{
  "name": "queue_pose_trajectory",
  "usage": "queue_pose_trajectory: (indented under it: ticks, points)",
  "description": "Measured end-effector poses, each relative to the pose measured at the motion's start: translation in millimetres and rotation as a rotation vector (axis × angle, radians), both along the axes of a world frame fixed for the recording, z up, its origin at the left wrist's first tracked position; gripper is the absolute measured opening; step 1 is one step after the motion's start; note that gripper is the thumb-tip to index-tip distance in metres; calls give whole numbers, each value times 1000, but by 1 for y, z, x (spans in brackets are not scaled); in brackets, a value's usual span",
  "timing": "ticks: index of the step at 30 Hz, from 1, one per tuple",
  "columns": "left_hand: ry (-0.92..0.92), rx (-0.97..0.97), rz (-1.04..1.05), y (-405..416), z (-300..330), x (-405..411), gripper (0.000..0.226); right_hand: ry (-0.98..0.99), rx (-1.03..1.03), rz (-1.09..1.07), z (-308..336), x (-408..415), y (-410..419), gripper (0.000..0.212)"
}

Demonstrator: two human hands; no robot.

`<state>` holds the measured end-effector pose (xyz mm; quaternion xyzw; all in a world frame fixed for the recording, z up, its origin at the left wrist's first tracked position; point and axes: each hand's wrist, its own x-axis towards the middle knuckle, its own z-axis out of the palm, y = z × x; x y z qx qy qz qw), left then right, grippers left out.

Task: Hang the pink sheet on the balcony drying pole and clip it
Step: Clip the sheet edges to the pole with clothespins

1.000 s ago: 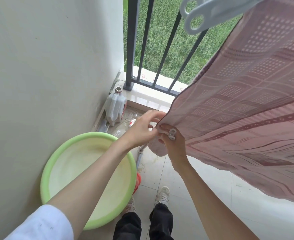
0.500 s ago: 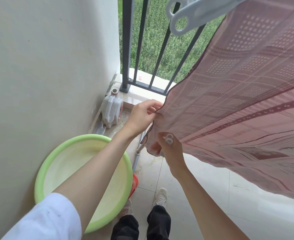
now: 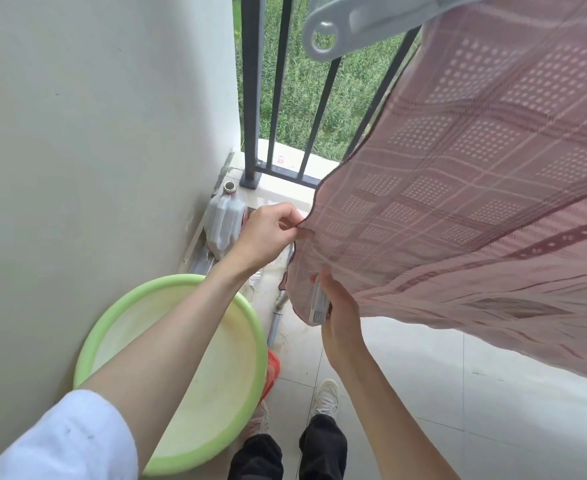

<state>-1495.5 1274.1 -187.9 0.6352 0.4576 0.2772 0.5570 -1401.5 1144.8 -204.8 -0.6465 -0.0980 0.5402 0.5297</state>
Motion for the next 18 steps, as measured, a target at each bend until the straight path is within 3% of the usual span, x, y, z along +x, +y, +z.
queue_pose_trajectory:
  ticks: [7, 11, 18]
  points:
    - [58, 15, -40, 6, 8, 2, 35, 459, -84, -164, 6, -10, -3, 7]
    - [81, -47, -64, 8, 15, 0, 30, 664, -82, -197, 8, -20, 0, 13]
    - [163, -168, -56, 10, 28, -6, 12, 759, 24, -253, -8, -44, 4, 21]
